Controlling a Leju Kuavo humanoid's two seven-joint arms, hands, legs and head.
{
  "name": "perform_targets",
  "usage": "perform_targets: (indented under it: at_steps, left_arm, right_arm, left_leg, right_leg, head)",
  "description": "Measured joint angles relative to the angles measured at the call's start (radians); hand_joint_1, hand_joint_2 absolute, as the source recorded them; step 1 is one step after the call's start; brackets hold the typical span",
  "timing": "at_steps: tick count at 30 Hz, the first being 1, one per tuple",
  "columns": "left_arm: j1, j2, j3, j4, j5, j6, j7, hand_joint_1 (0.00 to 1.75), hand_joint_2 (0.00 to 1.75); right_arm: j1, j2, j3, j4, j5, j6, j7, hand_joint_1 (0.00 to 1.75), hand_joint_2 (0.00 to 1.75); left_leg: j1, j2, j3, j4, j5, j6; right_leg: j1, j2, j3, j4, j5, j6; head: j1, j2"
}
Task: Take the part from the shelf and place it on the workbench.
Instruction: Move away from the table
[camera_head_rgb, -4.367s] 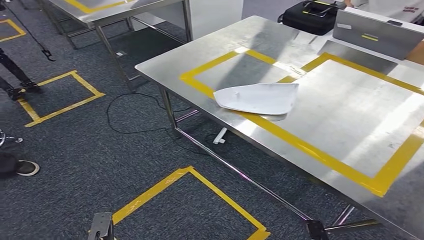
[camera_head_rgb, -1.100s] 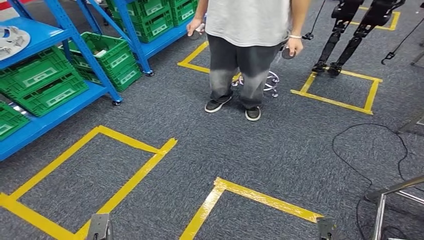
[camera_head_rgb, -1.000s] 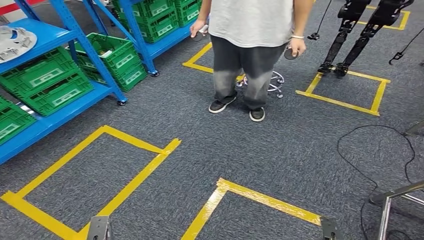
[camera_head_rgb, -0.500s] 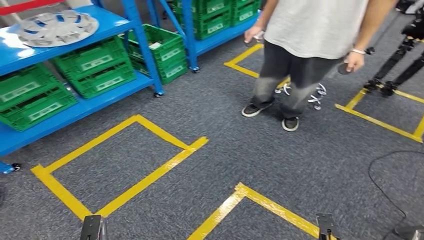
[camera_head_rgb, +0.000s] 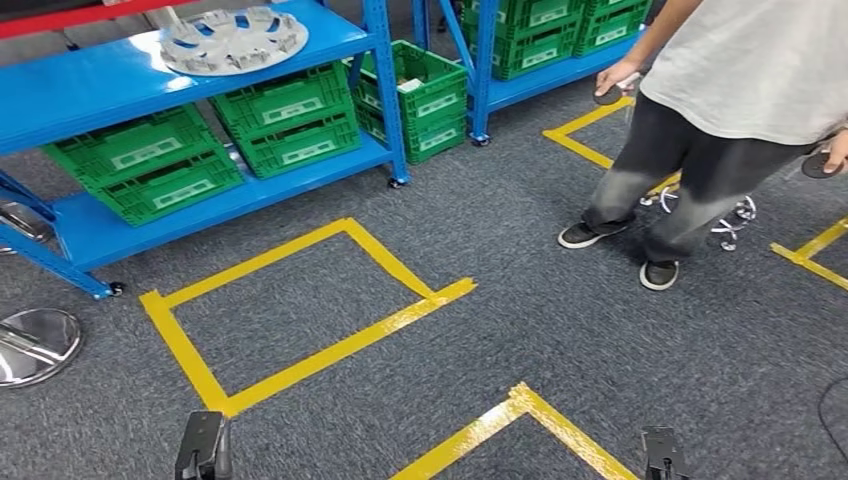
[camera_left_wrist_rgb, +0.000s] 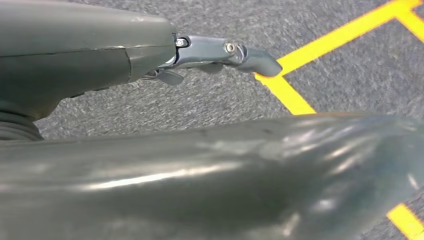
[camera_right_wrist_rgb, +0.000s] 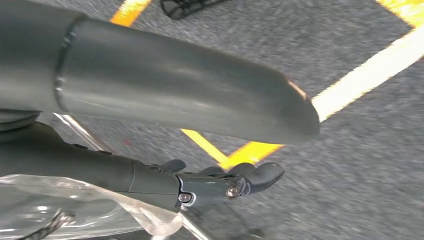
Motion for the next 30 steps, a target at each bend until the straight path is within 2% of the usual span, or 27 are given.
perform_targets:
  at_steps: [1, 2, 3, 4, 5, 6, 7, 8, 9, 10, 11, 12, 13, 14, 15, 16, 17, 18, 19, 20, 21, 22, 23, 24, 25, 28, 30]
  left_arm:
    - [-0.002, 0.000, -0.001, 0.000, 0.002, 0.001, 0.002, 0.00, 0.00]
    - [-0.004, -0.001, -0.001, 0.000, 0.005, 0.001, 0.005, 0.00, 0.00]
    - [-0.004, -0.001, -0.001, 0.000, 0.008, 0.002, 0.008, 0.00, 0.00]
    - [-0.001, -0.001, -0.001, 0.000, 0.008, 0.004, 0.010, 0.00, 0.00]
    - [0.002, -0.001, -0.001, 0.000, 0.008, 0.007, 0.011, 0.00, 0.00]
    - [0.005, -0.001, -0.001, 0.000, 0.007, 0.012, 0.009, 0.00, 0.00]
    - [0.006, -0.001, -0.001, 0.000, 0.006, 0.016, 0.007, 0.00, 0.00]
    - [0.006, 0.000, -0.001, 0.000, 0.005, 0.020, 0.003, 0.00, 0.00]
    - [0.005, 0.000, -0.001, 0.000, 0.003, 0.023, -0.001, 0.00, 0.00]
    - [0.004, 0.000, -0.001, 0.000, 0.002, 0.025, -0.006, 0.00, 0.00]
    - [0.004, 0.001, -0.001, 0.000, 0.002, 0.027, -0.012, 0.00, 0.00]
    - [0.007, 0.001, -0.001, 0.000, 0.001, 0.029, -0.019, 0.00, 0.00]
    - [0.011, 0.000, -0.001, 0.000, 0.001, 0.030, -0.026, 0.00, 0.00]
    - [0.015, 0.000, -0.001, 0.000, 0.000, 0.031, -0.032, 0.00, 0.00]
    - [0.016, -0.001, -0.001, 0.000, 0.000, 0.031, -0.036, 0.00, 0.00]
    - [0.015, -0.003, -0.001, 0.000, -0.001, 0.032, -0.038, 0.00, 0.00]
    - [0.012, -0.004, -0.001, 0.000, -0.001, 0.032, -0.039, 0.00, 0.00]
    - [0.011, -0.006, -0.001, 0.000, -0.001, 0.032, -0.040, 0.00, 0.00]
    - [0.011, -0.007, -0.001, 0.000, -0.001, 0.032, -0.040, 0.00, 0.00]
    - [0.012, -0.008, -0.001, 0.000, -0.001, 0.032, -0.041, 0.00, 0.00]
    - [0.013, -0.008, -0.001, 0.000, -0.002, 0.032, -0.042, 0.00, 0.00]
    - [0.014, -0.008, -0.001, 0.000, -0.004, 0.033, -0.044, 0.00, 0.00]
    - [0.014, -0.008, -0.001, 0.000, -0.006, 0.035, -0.048, 0.00, 0.00]
    - [0.014, -0.008, -0.001, 0.000, -0.008, 0.038, -0.053, 0.00, 0.00]
    - [0.014, -0.007, -0.001, 0.000, -0.010, 0.041, -0.059, 0.00, 0.00]
    - [0.019, -0.005, -0.001, 0.000, -0.012, 0.047, -0.079, 0.00, 0.00]
    - [0.020, -0.003, -0.001, 0.000, -0.012, 0.048, -0.099, 0.00, 0.00]
  right_arm:
    - [0.001, -0.001, -0.001, 0.000, -0.001, 0.001, 0.001, 0.00, 0.00]
    - [0.002, -0.001, -0.002, 0.000, -0.002, 0.001, 0.004, 0.00, 0.00]
    - [0.003, -0.002, -0.004, 0.000, -0.002, 0.001, 0.009, 0.00, 0.00]
    - [0.004, -0.002, -0.005, 0.000, -0.003, 0.001, 0.012, 0.00, 0.00]
    - [0.004, -0.002, -0.006, 0.000, -0.004, 0.001, 0.015, 0.00, 0.00]
    - [0.003, -0.002, -0.006, 0.000, -0.004, 0.002, 0.017, 0.00, 0.00]
    - [0.002, -0.001, -0.007, 0.000, -0.005, 0.003, 0.017, 0.00, 0.00]
    - [0.002, -0.001, -0.007, 0.000, -0.005, 0.005, 0.018, 0.00, 0.00]
    - [0.002, -0.002, -0.007, 0.000, -0.005, 0.007, 0.018, 0.00, 0.00]
    - [0.002, -0.002, -0.007, 0.000, -0.004, 0.008, 0.017, 0.00, 0.00]
    - [0.001, -0.002, -0.007, 0.000, -0.004, 0.009, 0.017, 0.00, 0.00]
    - [0.000, -0.002, -0.008, 0.000, -0.004, 0.010, 0.016, 0.00, 0.00]
    - [-0.002, -0.002, -0.008, 0.000, -0.004, 0.010, 0.014, 0.00, 0.00]
    - [-0.004, -0.002, -0.007, 0.000, -0.003, 0.011, 0.012, 0.00, 0.00]
    - [-0.006, -0.002, -0.007, 0.000, -0.002, 0.011, 0.011, 0.00, 0.00]
    - [-0.005, -0.002, -0.007, 0.000, -0.001, 0.011, 0.010, 0.00, 0.00]
    - [-0.004, -0.003, -0.007, 0.000, 0.000, 0.011, 0.010, 0.00, 0.00]
    - [-0.002, -0.003, -0.006, 0.000, 0.002, 0.011, 0.010, 0.00, 0.00]
    - [0.001, -0.004, -0.007, 0.000, 0.003, 0.011, 0.010, 0.00, 0.00]
    - [0.003, -0.005, -0.007, 0.000, 0.004, 0.011, 0.010, 0.00, 0.00]
    - [0.003, -0.006, -0.007, 0.000, 0.004, 0.014, 0.010, 0.00, 0.00]
    - [0.003, -0.006, -0.007, 0.000, 0.003, 0.022, 0.010, 0.00, 0.00]
    - [0.002, -0.006, -0.007, 0.000, 0.002, 0.030, 0.010, 0.00, 0.00]
    - [0.000, -0.006, -0.007, 0.001, 0.001, 0.038, 0.010, 0.00, 0.00]
    - [-0.001, -0.005, -0.007, 0.001, 0.001, 0.044, 0.011, 0.00, 0.00]
    - [0.002, -0.002, -0.007, 0.003, 0.003, 0.044, 0.010, 0.00, 0.00]
    - [0.005, 0.001, -0.008, 0.003, 0.005, 0.039, -0.001, 0.00, 0.00]
  left_leg:
    - [0.000, 0.035, -0.026, 0.056, -0.027, -0.005]
    - [0.002, 0.057, -0.060, 0.124, -0.054, -0.009]
    - [0.005, 0.069, -0.091, 0.185, -0.074, -0.011]
    - [0.006, 0.074, -0.109, 0.217, -0.076, -0.012]
    - [0.006, 0.077, -0.111, 0.215, -0.059, -0.010]
    - [0.005, 0.081, -0.093, 0.173, -0.026, -0.005]
    - [0.001, 0.094, -0.062, 0.106, 0.014, 0.004]
    - [-0.007, 0.119, -0.032, 0.044, 0.039, 0.015]
    - [-0.015, 0.141, -0.007, -0.008, 0.052, 0.025]
    - [-0.022, 0.158, 0.006, -0.037, 0.053, 0.033]
    - [-0.027, 0.161, 0.010, -0.046, 0.046, 0.038]
    - [-0.028, 0.150, 0.011, -0.056, 0.047, 0.041]
    - [-0.025, 0.138, 0.015, -0.063, 0.049, 0.044]
    - [-0.021, 0.126, 0.020, -0.072, 0.052, 0.048]
    - [-0.016, 0.115, 0.026, -0.081, 0.055, 0.051]
    - [-0.011, 0.104, 0.029, -0.086, 0.057, 0.053]
    - [-0.010, 0.090, 0.030, -0.087, 0.057, 0.055]
    - [-0.009, 0.076, 0.030, -0.086, 0.056, 0.056]
    - [-0.008, 0.063, 0.031, -0.085, 0.055, 0.056]
    - [-0.007, 0.050, 0.033, -0.084, 0.053, 0.056]
    - [-0.005, 0.040, 0.035, -0.082, 0.050, 0.053]
    - [-0.002, 0.031, 0.037, -0.077, 0.046, 0.049]
    - [-0.001, 0.024, 0.037, -0.070, 0.039, 0.042]
    - [-0.001, 0.019, 0.035, -0.061, 0.032, 0.035]
    - [-0.002, 0.015, 0.031, -0.053, 0.027, 0.029]
    - [-0.004, 0.014, 0.027, -0.046, 0.022, 0.021]
    - [-0.003, 0.038, 0.015, -0.010, 0.001, 0.012]
  right_leg:
    - [0.003, -0.015, 0.005, -0.001, -0.003, -0.005]
    - [0.005, -0.030, 0.008, -0.001, -0.006, -0.009]
    - [0.008, -0.045, 0.011, -0.001, -0.010, -0.011]
    - [0.010, -0.059, 0.015, -0.001, -0.013, -0.012]
    - [0.012, -0.072, 0.019, -0.001, -0.017, -0.012]
    - [0.014, -0.085, 0.025, -0.001, -0.021, -0.012]
    - [0.016, -0.096, 0.031, -0.002, -0.026, -0.011]
    - [0.019, -0.108, 0.036, -0.003, -0.031, -0.009]
    - [0.021, -0.119, 0.040, -0.004, -0.035, -0.005]
    - [0.023, -0.132, 0.044, -0.006, -0.038, -0.001]
    - [0.024, -0.144, 0.046, -0.008, -0.040, 0.004]
    - [0.025, -0.156, 0.052, -0.012, -0.042, 0.009]
    - [0.025, -0.155, 0.055, -0.013, -0.046, 0.013]
    - [0.023, -0.135, 0.054, -0.005, -0.055, 0.017]
    - [0.022, -0.105, 0.041, 0.023, -0.072, 0.021]
    - [0.020, -0.070, 0.016, 0.073, -0.096, 0.024]
    - [0.019, -0.046, -0.021, 0.142, -0.124, 0.027]
    - [0.019, -0.036, -0.061, 0.209, -0.145, 0.030]
    - [0.018, -0.032, -0.092, 0.254, -0.150, 0.034]
    - [0.017, -0.031, -0.108, 0.264, -0.135, 0.037]
    - [0.015, -0.031, -0.104, 0.234, -0.099, 0.041]
    - [0.011, -0.030, -0.085, 0.171, -0.052, 0.045]
    - [0.009, -0.024, -0.063, 0.110, -0.020, 0.049]
    - [0.007, -0.017, -0.040, 0.058, -0.001, 0.048]
    - [0.006, -0.011, -0.026, 0.026, 0.004, 0.044]
    - [0.005, -0.007, -0.015, 0.016, -0.006, 0.019]
    - [0.003, -0.012, -0.008, 0.015, -0.009, 0.005]
  head:
    - [-0.004, 0.000]
    - [-0.007, 0.000]
    - [-0.007, 0.000]
    - [-0.007, 0.000]
    - [-0.007, 0.000]
    - [-0.007, 0.000]
    - [-0.008, 0.000]
    - [-0.007, 0.000]
    - [-0.007, 0.000]
    - [-0.007, 0.000]
    - [-0.006, 0.000]
    - [-0.007, 0.000]
    - [-0.005, 0.000]
    - [-0.004, 0.000]
    - [-0.002, 0.000]
    - [0.001, 0.000]
    - [0.002, 0.000]
    - [0.005, 0.000]
    - [0.005, 0.000]
    - [0.005, 0.000]
    - [0.005, 0.000]
    - [0.006, 0.000]
    - [0.008, 0.000]
    - [0.010, 0.000]
    - [0.011, 0.000]
    - [0.009, 0.000]
    - [0.003, 0.000]
